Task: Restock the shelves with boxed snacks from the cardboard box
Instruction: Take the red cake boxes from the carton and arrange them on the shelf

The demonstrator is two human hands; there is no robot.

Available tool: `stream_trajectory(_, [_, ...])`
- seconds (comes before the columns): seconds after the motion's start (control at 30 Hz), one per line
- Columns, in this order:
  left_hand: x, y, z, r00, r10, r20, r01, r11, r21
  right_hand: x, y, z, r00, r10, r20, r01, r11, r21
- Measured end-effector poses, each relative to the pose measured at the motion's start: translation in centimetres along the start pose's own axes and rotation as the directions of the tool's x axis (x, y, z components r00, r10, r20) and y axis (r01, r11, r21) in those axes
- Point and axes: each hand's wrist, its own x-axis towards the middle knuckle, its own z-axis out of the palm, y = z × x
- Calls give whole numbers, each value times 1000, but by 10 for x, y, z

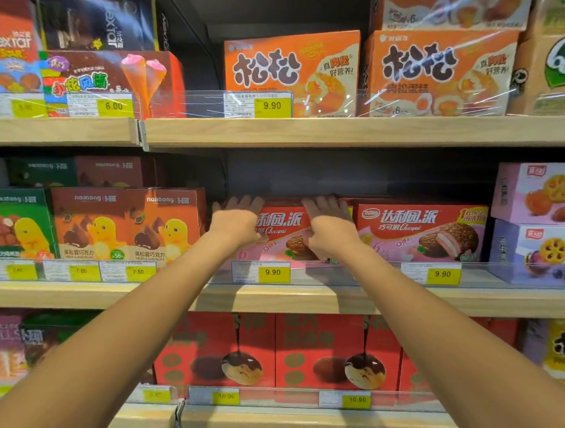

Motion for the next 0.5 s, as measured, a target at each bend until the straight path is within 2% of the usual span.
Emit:
stream_trajectory(0.2, [18,3,5,998,-45,42,45,999,3,15,4,5,998,29,62,-28,999,-19])
stream_trajectory(0.5, [25,-3,9,999,-9,35,8,1000,5,20,2,8,996,52,76,-48,998,-48])
